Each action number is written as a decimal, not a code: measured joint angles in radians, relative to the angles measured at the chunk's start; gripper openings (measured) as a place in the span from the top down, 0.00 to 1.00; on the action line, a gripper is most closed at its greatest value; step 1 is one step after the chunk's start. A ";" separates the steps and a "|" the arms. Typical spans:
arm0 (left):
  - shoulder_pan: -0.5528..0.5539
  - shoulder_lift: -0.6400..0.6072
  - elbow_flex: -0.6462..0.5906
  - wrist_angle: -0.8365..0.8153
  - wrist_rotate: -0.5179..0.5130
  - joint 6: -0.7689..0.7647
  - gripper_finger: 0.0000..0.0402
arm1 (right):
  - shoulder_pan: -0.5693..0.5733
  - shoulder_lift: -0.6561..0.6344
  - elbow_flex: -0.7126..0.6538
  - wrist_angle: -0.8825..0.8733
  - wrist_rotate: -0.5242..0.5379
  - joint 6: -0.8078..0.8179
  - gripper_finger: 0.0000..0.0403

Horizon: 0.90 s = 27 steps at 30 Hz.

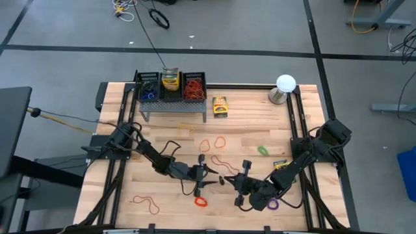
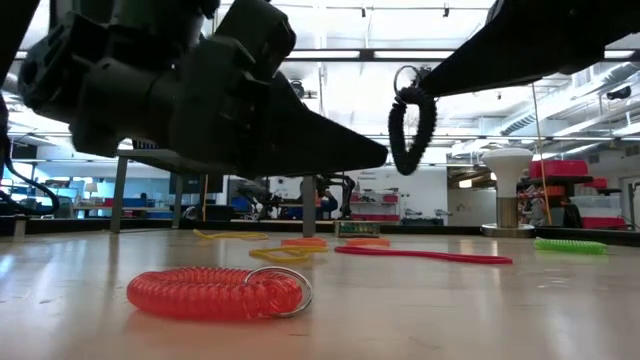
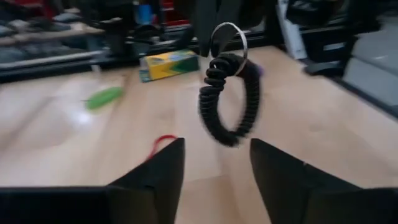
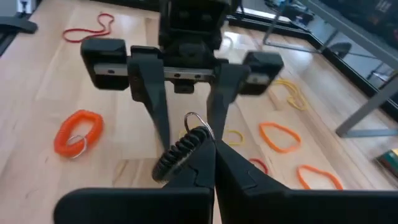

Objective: Pick & Place Office Desk Supplies
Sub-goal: Put the black spiral keychain into the left black bin

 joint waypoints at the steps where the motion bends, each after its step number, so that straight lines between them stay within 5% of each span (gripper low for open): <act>1: 0.006 0.000 0.000 0.000 0.029 -0.005 0.50 | 0.000 0.000 0.000 0.002 -0.006 -0.010 0.99; 6: 0.026 0.000 0.000 0.015 0.144 0.000 0.40 | 0.000 0.000 0.000 0.018 -0.056 -0.070 0.99; 12: 0.046 0.000 0.000 0.042 0.219 0.001 0.40 | 0.000 0.000 0.000 0.063 -0.102 -0.148 0.99; 16: 0.049 0.000 0.026 0.030 0.341 0.003 0.45 | -0.008 0.000 0.000 0.067 -0.102 -0.178 0.99; 27: 0.047 0.000 0.053 0.011 0.342 0.036 0.72 | -0.021 0.000 0.000 0.107 -0.124 -0.233 0.99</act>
